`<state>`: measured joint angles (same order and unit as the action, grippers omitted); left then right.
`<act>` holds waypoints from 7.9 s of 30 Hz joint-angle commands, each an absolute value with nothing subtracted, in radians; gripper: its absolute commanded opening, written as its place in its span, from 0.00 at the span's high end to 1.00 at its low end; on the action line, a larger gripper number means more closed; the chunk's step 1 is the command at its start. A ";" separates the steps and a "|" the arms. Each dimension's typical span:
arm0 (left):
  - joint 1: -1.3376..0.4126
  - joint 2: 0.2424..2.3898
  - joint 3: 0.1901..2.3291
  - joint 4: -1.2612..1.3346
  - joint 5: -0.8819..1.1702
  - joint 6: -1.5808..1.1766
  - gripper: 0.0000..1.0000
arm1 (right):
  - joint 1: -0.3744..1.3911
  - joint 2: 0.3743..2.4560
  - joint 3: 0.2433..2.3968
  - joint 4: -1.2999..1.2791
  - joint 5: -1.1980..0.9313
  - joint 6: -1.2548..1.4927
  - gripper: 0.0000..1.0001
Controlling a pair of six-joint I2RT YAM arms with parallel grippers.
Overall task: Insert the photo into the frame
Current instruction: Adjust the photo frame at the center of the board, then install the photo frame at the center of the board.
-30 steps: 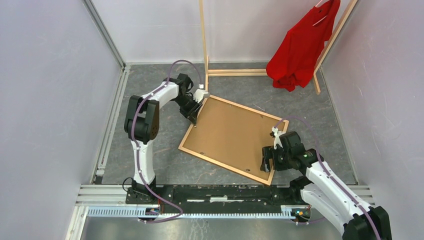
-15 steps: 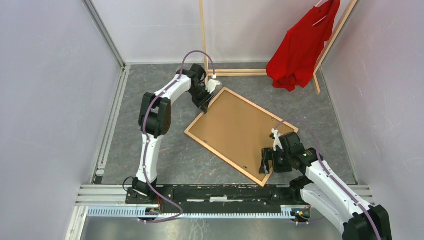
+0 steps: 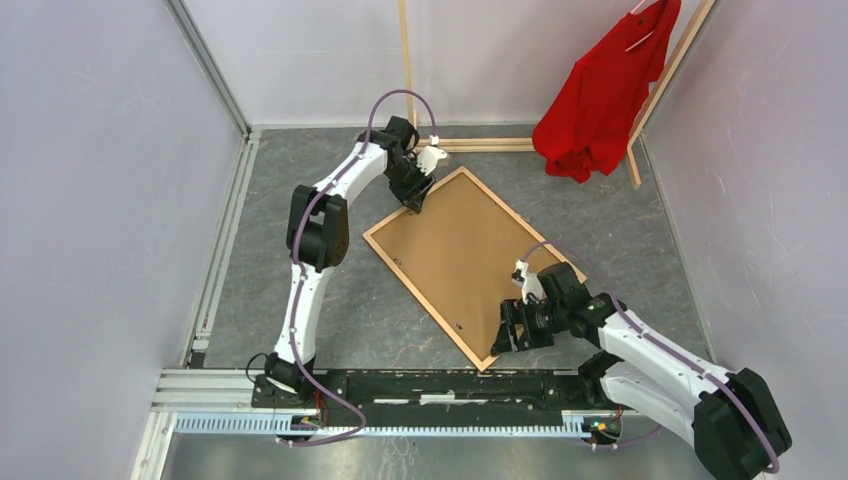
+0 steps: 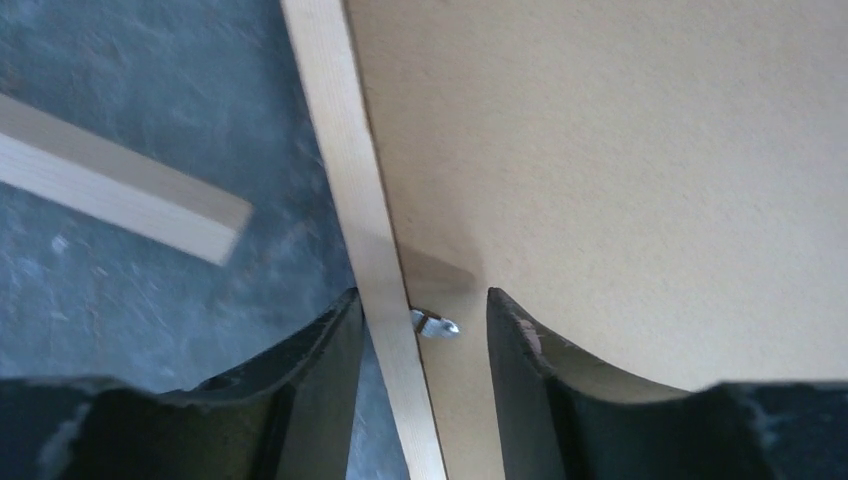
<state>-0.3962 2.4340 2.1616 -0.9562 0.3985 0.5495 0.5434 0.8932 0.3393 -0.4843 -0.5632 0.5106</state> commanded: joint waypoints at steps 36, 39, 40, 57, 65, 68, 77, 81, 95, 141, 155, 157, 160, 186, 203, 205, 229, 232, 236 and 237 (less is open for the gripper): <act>-0.123 2.014 1.393 -0.812 0.396 0.538 0.44 | 0.722 1.947 1.230 0.222 -0.568 0.425 0.20; -0.123 2.031 1.411 -0.812 0.405 0.509 0.45 | 0.737 1.995 1.255 0.239 -0.581 0.415 0.21; -0.123 2.038 1.414 -0.811 0.407 0.504 0.45 | 0.740 2.008 1.260 0.243 -0.582 0.411 0.21; -0.123 2.090 1.449 -0.826 0.407 0.476 0.47 | 0.780 2.113 1.294 0.235 -0.635 0.390 0.23; -0.123 2.088 1.456 -0.835 0.410 0.480 0.48 | 0.783 2.119 1.296 0.224 -0.640 0.388 0.24; -0.123 2.089 1.460 -0.838 0.412 0.482 0.48 | 0.784 2.119 1.309 0.216 -0.641 0.381 0.24; -0.123 2.082 1.456 -0.842 0.407 0.488 0.48 | 0.753 2.103 1.316 0.227 -0.624 0.379 0.24; -0.123 2.086 1.458 -0.851 0.409 0.491 0.49 | 0.753 2.106 1.292 0.237 -0.632 0.386 0.24; -0.123 2.085 1.464 -0.851 0.403 0.497 0.49 | 0.796 2.114 1.258 0.230 -0.648 0.365 0.24; -0.123 2.067 1.459 -0.861 0.410 0.511 0.48 | 0.640 1.421 0.578 0.084 -0.586 0.308 0.16; -0.125 2.068 1.474 -0.861 0.413 0.502 0.48 | 0.758 1.373 0.514 0.024 -0.623 0.253 0.19; -0.126 2.066 1.468 -0.861 0.410 0.501 0.48 | 0.768 1.379 0.516 0.025 -0.625 0.252 0.19; -0.127 2.061 1.460 -0.861 0.411 0.502 0.48 | 0.779 1.392 0.526 0.031 -0.627 0.248 0.19; -0.135 2.053 1.444 -0.860 0.418 0.511 0.48 | 0.812 1.448 0.557 0.003 -0.680 0.241 0.25; -0.149 2.053 1.443 -0.861 0.414 0.517 0.48 | 0.838 1.456 0.528 0.041 -0.707 0.284 0.25; -0.150 2.054 1.441 -0.860 0.413 0.517 0.48 | 0.840 1.458 0.530 0.041 -0.713 0.284 0.25; -0.155 2.048 1.431 -0.869 0.409 0.546 0.49 | 0.840 1.450 0.520 -0.009 -0.680 0.285 0.26; -0.156 2.050 1.431 -0.870 0.416 0.549 0.50 | 0.838 1.459 0.520 0.024 -0.671 0.298 0.27; -0.162 2.052 1.434 -0.870 0.422 0.556 0.50 | 0.838 1.467 0.518 0.068 -0.660 0.323 0.27; -0.164 2.054 1.434 -0.870 0.427 0.557 0.50 | 0.838 1.473 0.522 0.074 -0.660 0.327 0.28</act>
<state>-0.1352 2.0369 1.4574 -0.9329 0.3950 0.4980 0.8276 1.4372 0.5430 0.0658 -0.6880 0.3027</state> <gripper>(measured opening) 0.502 0.729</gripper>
